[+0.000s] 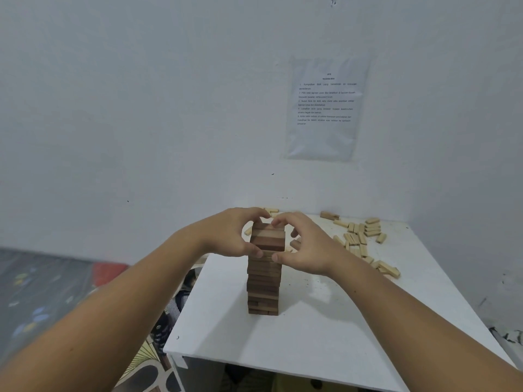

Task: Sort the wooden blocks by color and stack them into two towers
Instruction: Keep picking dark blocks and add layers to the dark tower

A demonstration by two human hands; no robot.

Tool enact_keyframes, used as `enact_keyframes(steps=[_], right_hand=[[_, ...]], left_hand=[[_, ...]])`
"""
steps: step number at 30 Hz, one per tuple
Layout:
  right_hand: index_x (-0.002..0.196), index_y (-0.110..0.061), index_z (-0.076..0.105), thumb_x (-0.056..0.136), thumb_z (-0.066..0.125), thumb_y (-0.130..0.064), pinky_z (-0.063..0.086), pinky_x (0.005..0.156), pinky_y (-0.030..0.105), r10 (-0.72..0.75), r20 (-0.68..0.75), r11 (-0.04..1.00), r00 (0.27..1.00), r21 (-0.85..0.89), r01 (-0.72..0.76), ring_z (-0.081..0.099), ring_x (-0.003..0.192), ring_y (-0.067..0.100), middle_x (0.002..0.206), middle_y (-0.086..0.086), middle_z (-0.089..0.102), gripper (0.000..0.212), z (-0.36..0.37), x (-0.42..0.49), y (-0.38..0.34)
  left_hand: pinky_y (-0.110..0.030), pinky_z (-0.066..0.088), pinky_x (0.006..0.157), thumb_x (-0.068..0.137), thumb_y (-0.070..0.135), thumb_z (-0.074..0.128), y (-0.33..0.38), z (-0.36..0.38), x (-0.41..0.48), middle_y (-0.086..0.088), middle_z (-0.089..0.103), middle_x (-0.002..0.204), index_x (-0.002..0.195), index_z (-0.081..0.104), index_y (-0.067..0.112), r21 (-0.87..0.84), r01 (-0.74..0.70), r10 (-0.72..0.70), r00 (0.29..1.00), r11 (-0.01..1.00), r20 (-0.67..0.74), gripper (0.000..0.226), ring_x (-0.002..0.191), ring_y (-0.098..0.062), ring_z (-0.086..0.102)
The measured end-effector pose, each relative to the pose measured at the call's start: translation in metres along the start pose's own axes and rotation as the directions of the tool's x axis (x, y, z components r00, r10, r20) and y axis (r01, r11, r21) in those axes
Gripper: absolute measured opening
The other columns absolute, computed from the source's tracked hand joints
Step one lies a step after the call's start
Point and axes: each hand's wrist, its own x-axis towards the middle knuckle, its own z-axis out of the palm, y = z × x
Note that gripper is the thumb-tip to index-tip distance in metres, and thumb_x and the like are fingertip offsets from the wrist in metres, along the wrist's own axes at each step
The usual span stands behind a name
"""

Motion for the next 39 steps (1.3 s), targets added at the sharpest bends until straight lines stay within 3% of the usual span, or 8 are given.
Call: enact_keyframes(steps=[18, 22, 24, 26, 28, 30, 34, 39], right_hand=[[0.125, -0.048, 0.056, 0.073, 0.087, -0.034, 0.053, 0.099, 0.041, 0.043, -0.037, 0.999, 0.998, -0.022, -0.043, 0.054, 0.111, 0.002, 0.121, -0.026, 0.054, 0.061, 0.003, 0.004, 0.005], [0.140, -0.048, 0.046, 0.080, 0.079, -0.036, 0.050, 0.101, 0.037, 0.046, -0.037, 0.998, 0.998, 0.037, -0.045, 0.051, 0.119, 0.005, 0.127, -0.022, 0.052, 0.070, -0.002, -0.006, 0.009], [0.144, -0.045, 0.043, 0.090, 0.067, -0.031, 0.047, 0.097, 0.031, 0.075, -0.059, 0.992, 0.995, 0.110, -0.069, 0.048, 0.120, 0.002, 0.130, -0.017, 0.051, 0.061, -0.010, -0.022, 0.014], [0.143, -0.043, 0.045, 0.090, 0.053, -0.033, 0.044, 0.094, 0.028, 0.135, -0.099, 0.983, 0.986, 0.138, -0.121, 0.046, 0.118, -0.005, 0.129, -0.017, 0.051, 0.054, -0.018, -0.045, 0.027], [0.139, -0.044, 0.047, 0.082, 0.043, -0.032, 0.039, 0.092, 0.027, 0.216, -0.136, 0.972, 0.967, 0.128, -0.199, 0.046, 0.116, -0.007, 0.127, -0.019, 0.053, 0.058, -0.026, -0.070, 0.048], [0.136, -0.048, 0.047, 0.083, 0.043, -0.026, 0.039, 0.091, 0.026, 0.302, -0.153, 0.951, 0.941, 0.113, -0.287, 0.047, 0.118, -0.003, 0.125, -0.021, 0.053, 0.058, -0.032, -0.096, 0.073], [0.130, -0.045, 0.052, 0.091, 0.049, -0.005, 0.045, 0.084, 0.026, 0.402, -0.167, 0.916, 0.900, 0.052, -0.399, 0.052, 0.110, 0.007, 0.120, -0.015, 0.057, 0.056, -0.043, -0.129, 0.109], [0.124, -0.040, 0.057, 0.094, 0.049, -0.005, 0.044, 0.082, 0.023, 0.415, -0.172, 0.907, 0.893, -0.001, -0.422, 0.055, 0.106, 0.006, 0.114, -0.014, 0.061, 0.047, -0.049, -0.140, 0.135]], left_hand=[[-0.029, 0.040, 0.103, 0.082, 0.037, 0.083, -0.003, 0.002, 0.002, 0.014, 0.053, 0.138, 0.153, 0.036, 0.040, 0.020, 0.018, -0.019, 1.000, 1.000, 0.011, 0.085, 0.132, -0.014, 0.049], [-0.031, 0.034, 0.112, 0.081, 0.039, 0.086, 0.006, -0.007, -0.008, 0.012, 0.041, 0.156, 0.160, 0.025, 0.036, 0.026, 0.021, -0.021, 1.000, 0.999, 0.010, 0.100, 0.144, -0.013, 0.037], [-0.037, 0.026, 0.123, 0.083, 0.048, 0.081, 0.015, -0.013, -0.020, 0.013, 0.029, 0.164, 0.161, 0.023, 0.037, 0.045, 0.000, 0.003, 0.998, 0.999, -0.068, 0.098, 0.153, -0.010, 0.022], [-0.031, 0.018, 0.126, 0.086, 0.055, 0.070, 0.034, -0.009, -0.037, 0.017, 0.028, 0.164, 0.159, 0.031, 0.036, 0.037, -0.084, 0.090, 0.970, 0.996, -0.224, 0.085, 0.155, -0.003, 0.011], [-0.015, 0.014, 0.121, 0.089, 0.047, 0.063, 0.062, 0.008, -0.056, 0.021, 0.039, 0.156, 0.152, 0.045, 0.031, 0.017, -0.201, 0.191, 0.899, 0.979, -0.394, 0.068, 0.154, 0.003, 0.014], [-0.013, 0.022, 0.118, 0.091, 0.038, 0.062, 0.088, 0.036, -0.072, 0.022, 0.049, 0.147, 0.143, 0.056, 0.031, -0.042, -0.277, 0.231, 0.866, 0.960, -0.443, 0.053, 0.148, 0.004, 0.030], [-0.023, 0.032, 0.118, 0.097, 0.041, 0.061, 0.126, 0.100, -0.077, 0.025, 0.049, 0.146, 0.143, 0.053, 0.038, -0.157, -0.184, 0.136, 0.952, 0.970, -0.272, 0.047, 0.138, 0.005, 0.039], [-0.027, 0.029, 0.118, 0.100, 0.042, 0.059, 0.137, 0.167, -0.033, 0.011, 0.042, 0.158, 0.154, 0.042, 0.030, -0.245, 0.093, -0.121, 0.987, 0.965, -0.102, 0.058, 0.147, -0.010, 0.036]])
